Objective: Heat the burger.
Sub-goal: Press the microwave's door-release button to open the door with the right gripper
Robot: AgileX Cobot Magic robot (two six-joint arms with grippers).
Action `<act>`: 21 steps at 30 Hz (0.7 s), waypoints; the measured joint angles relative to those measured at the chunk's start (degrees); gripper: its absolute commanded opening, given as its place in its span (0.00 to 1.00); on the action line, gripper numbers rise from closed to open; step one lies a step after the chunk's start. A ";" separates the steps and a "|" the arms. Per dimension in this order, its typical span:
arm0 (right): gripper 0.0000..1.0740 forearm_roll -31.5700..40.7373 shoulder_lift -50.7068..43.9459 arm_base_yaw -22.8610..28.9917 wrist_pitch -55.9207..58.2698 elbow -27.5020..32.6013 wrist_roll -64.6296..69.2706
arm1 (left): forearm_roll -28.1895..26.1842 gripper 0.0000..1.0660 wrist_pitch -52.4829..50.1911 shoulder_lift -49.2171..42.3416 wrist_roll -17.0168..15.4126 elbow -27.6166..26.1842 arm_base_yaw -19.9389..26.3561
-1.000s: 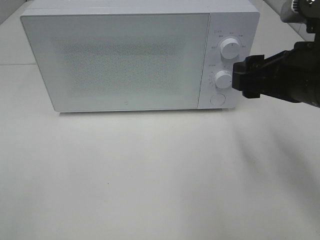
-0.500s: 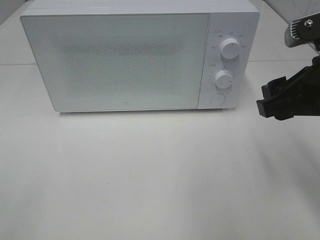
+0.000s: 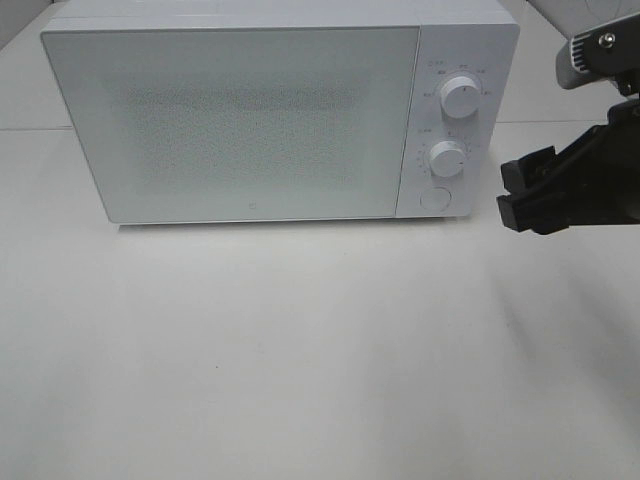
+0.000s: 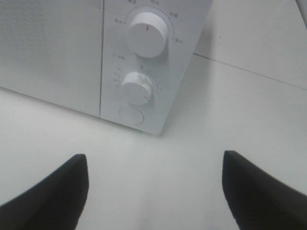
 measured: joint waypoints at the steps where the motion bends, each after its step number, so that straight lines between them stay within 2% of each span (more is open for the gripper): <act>1: 0.71 -2.69 0.00 0.00 0.69 0.00 2.92 | 0.00 0.94 0.00 0.00 0.00 0.00 0.00; 2: 0.71 -7.33 0.00 0.00 1.83 0.00 8.02 | 0.00 0.94 0.00 0.00 0.00 0.00 0.00; 3: 0.71 -7.33 0.00 0.00 1.83 0.00 8.02 | 0.00 0.94 0.00 0.00 0.00 0.00 0.00; 5: 0.71 -13.52 0.00 0.00 3.21 -0.06 14.95 | 0.00 0.94 0.00 0.00 0.00 0.00 0.00; 6: 0.71 -13.52 0.00 0.00 3.21 -0.06 14.95 | 0.00 0.94 0.00 0.00 0.00 0.00 0.00; 8: 0.71 -19.42 0.00 0.00 5.21 -0.11 19.88 | 0.00 0.94 0.00 0.00 0.00 0.00 0.00; 9: 0.71 -19.42 0.00 0.00 5.21 -0.11 19.88 | 0.00 0.94 0.00 0.00 0.00 0.00 0.00; 10: 0.71 -24.01 0.00 0.00 6.88 -0.11 24.06 | 0.00 0.94 0.00 0.00 0.00 0.00 0.00; 12: 0.71 -25.95 0.00 -0.17 7.56 -0.11 25.78 | 0.00 0.94 0.00 0.00 0.00 0.00 0.00; 13: 0.71 -30.65 0.00 -1.32 9.85 -0.11 30.54 | 0.00 0.94 0.00 0.00 0.00 0.00 0.00; 14: 0.71 -30.65 0.00 -1.32 9.85 -0.11 30.54 | 0.00 0.94 0.00 0.00 0.00 0.00 0.00; 16: 0.71 -38.56 0.00 -4.58 14.78 -0.11 37.59 | 0.00 0.94 0.00 0.00 0.00 0.00 0.00; 17: 0.71 -38.56 0.00 -4.58 14.78 -0.11 37.59 | 0.00 0.94 0.00 0.00 0.00 0.00 0.00; 19: 0.71 -45.03 0.00 -8.59 20.11 -0.29 43.95 | 0.00 0.94 0.00 0.00 0.00 0.00 0.00; 20: 0.71 -45.03 0.00 -8.59 20.11 -0.29 43.95 | 0.00 0.94 0.00 0.00 0.00 0.00 0.00; 21: 0.71 -48.19 0.00 -10.89 23.89 -0.97 47.73 | 0.00 0.94 0.00 0.00 0.00 0.00 0.00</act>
